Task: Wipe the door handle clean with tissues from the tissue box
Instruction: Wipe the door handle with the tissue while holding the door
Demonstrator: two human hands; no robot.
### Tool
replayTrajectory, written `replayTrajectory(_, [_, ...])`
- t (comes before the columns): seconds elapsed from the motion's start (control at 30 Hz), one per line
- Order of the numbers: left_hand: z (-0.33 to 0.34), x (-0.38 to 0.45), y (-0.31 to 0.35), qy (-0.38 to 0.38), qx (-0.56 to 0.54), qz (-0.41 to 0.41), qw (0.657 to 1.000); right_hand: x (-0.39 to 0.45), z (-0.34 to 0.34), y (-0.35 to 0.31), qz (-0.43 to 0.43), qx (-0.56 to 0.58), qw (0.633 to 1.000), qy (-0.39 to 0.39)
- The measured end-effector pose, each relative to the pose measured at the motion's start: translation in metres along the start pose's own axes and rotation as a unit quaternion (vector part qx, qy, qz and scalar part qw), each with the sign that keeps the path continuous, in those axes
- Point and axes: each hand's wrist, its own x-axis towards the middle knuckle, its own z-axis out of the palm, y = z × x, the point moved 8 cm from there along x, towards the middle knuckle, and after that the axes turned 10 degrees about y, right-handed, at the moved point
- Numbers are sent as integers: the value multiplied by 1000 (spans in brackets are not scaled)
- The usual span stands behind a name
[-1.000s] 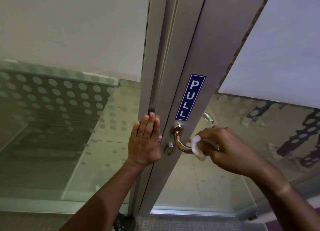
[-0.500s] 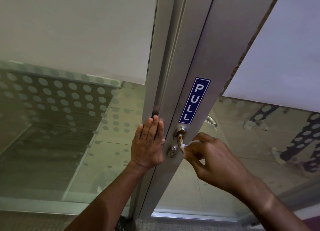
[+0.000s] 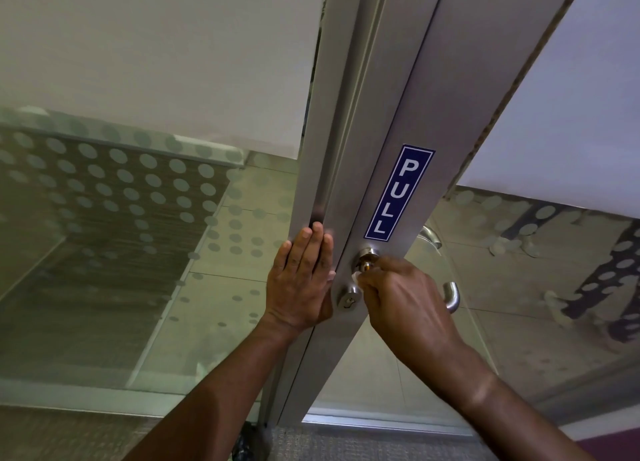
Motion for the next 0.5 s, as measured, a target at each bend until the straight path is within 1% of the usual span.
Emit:
replayTrajectory(0.13, [-1,2,1,7,-6,-1,1000,-23,-10,7,-40,-31,999,-1])
replayTrajectory(0.27, [-1,2,1,7,-7,-3,1000,-26,-15,8,-50,-51,997,24])
replayTrajectory(0.4, [0,1,1,3,1,-1,1000,-6,1,-10,-63,-29,997,25])
replayTrajectory(0.5, [-2,2,2,11,-4,2,1000,-11,1,-3,-46,-12,999,21])
